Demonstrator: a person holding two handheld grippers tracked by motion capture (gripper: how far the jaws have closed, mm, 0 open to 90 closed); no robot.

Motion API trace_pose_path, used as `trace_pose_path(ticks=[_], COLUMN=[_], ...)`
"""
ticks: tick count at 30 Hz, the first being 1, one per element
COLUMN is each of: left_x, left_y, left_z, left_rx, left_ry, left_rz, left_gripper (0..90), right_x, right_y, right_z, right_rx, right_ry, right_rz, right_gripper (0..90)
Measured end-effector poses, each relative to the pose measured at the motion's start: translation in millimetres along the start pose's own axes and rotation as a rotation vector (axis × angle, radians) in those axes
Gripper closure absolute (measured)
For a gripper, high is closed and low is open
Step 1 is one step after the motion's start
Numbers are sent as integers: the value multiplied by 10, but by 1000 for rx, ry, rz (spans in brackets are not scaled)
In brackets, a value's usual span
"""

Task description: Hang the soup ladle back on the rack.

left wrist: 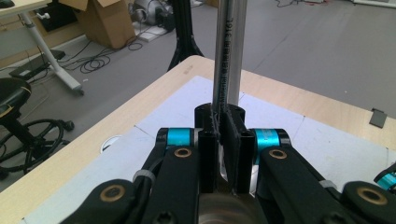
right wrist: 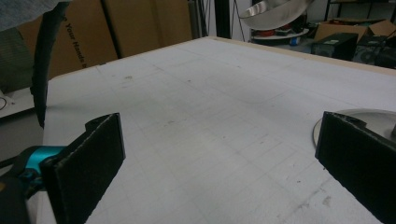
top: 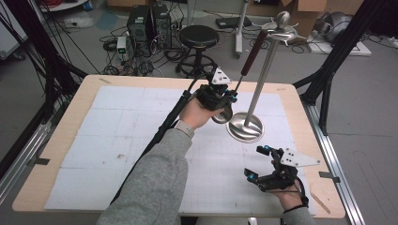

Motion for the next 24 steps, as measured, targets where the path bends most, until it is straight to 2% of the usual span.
trace_pose_path(ticks=[10, 12, 14, 16, 20, 24], left_x=[-2, 6, 11, 16, 44, 110], left_y=[-61, -51, -27, 9, 133, 263], left_z=[-39, -36, -34, -31, 24, 104], left_rx=[38, 41, 51, 68, 114, 157], left_ry=[40, 52, 47, 54, 43, 44], left_rz=[7, 17, 10, -6, -35, -6], left_gripper=[821, 723, 668, 608, 468, 386], right_x=[-3, -2, -1, -4, -4, -2], right_y=[4, 4, 7, 12, 19, 20], right_z=[0, -1, -4, 1, 1, 4], right_rx=[2, 3, 4, 2, 4, 4], right_ry=[0, 0, 4, 3, 3, -2], right_rz=[-4, -4, -4, -4, -5, -2], right_gripper=[5, 5, 5, 5, 5, 5])
Point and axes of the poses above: each handheld gripper's, and its own axes: y roughly backward along the jaws, x roughly out of its underside, z roughly to its left, the point moved 3 cm from there along -y, roughly forward along the jaws, and after that the axes turned 14 degrees about y, right-handed, at the moved point
